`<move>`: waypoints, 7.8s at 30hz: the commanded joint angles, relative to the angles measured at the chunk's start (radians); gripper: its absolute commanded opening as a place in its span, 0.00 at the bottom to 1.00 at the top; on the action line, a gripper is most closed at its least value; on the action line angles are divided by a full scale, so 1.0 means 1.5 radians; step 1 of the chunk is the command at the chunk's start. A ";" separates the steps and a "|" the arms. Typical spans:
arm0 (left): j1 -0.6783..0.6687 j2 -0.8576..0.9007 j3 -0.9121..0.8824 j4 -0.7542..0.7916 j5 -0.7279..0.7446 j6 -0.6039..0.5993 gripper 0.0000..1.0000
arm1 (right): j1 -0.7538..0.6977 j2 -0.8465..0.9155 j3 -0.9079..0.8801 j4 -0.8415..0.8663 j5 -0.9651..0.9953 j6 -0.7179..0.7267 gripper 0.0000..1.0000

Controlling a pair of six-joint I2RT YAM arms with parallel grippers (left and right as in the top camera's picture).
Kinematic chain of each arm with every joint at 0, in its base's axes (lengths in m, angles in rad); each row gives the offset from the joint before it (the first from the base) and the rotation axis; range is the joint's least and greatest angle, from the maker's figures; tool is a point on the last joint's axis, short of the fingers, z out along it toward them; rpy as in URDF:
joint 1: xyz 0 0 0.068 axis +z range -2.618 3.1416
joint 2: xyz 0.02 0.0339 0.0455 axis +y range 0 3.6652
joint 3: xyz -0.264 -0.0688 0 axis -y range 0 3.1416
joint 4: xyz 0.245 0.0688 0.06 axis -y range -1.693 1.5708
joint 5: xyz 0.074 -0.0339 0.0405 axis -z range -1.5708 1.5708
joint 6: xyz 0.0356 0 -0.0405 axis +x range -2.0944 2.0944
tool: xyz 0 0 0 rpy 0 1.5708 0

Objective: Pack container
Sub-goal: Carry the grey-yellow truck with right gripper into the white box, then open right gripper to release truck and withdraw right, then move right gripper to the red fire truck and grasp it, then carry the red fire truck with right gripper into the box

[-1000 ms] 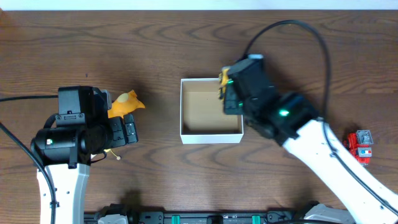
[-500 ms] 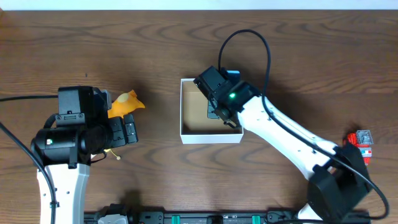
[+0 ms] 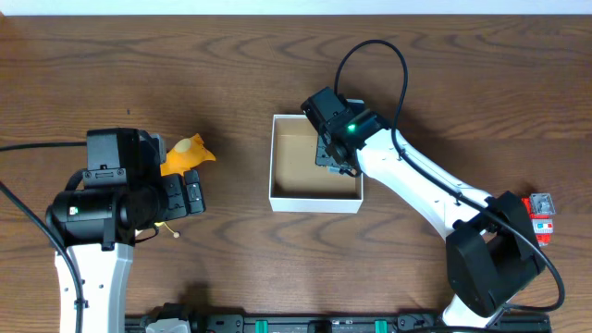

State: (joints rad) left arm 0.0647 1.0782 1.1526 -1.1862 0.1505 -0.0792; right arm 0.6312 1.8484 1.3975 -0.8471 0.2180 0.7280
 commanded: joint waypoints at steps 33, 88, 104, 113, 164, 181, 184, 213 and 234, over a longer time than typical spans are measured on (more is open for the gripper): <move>0.003 0.001 0.012 -0.004 -0.001 -0.006 0.98 | 0.071 0.004 0.006 0.139 -0.095 -0.262 0.01; 0.003 0.001 0.012 -0.004 -0.002 -0.006 0.98 | 0.047 0.084 0.006 0.064 -0.027 -0.192 0.07; 0.003 0.001 0.012 -0.004 -0.001 -0.006 0.98 | -0.044 -0.168 0.114 -0.056 -0.024 -0.246 0.80; 0.003 0.001 0.012 -0.004 -0.001 -0.006 0.98 | -0.396 -0.332 0.117 -0.283 -0.034 -0.232 0.99; 0.003 0.001 0.012 -0.017 -0.001 -0.006 0.98 | -0.880 -0.149 -0.195 -0.066 -0.130 -0.658 0.96; 0.003 0.001 0.012 -0.017 -0.001 -0.006 0.98 | -0.880 -0.059 -0.196 -0.059 -0.131 -0.659 0.75; 0.003 0.001 0.012 -0.017 -0.001 -0.006 0.98 | -0.880 -0.059 -0.196 -0.053 -0.131 -0.659 0.70; 0.003 0.001 0.012 -0.017 -0.001 -0.006 0.98 | -0.856 -0.073 -0.147 -0.065 -0.156 -0.552 0.01; 0.003 0.001 0.012 -0.017 -0.001 -0.006 0.98 | -0.376 -0.348 0.020 -0.108 -0.071 -0.312 0.01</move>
State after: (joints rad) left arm 0.0647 1.0782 1.1530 -1.2068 0.1505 -0.0792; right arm -0.0467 1.3804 1.3998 -1.0252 0.0456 0.1135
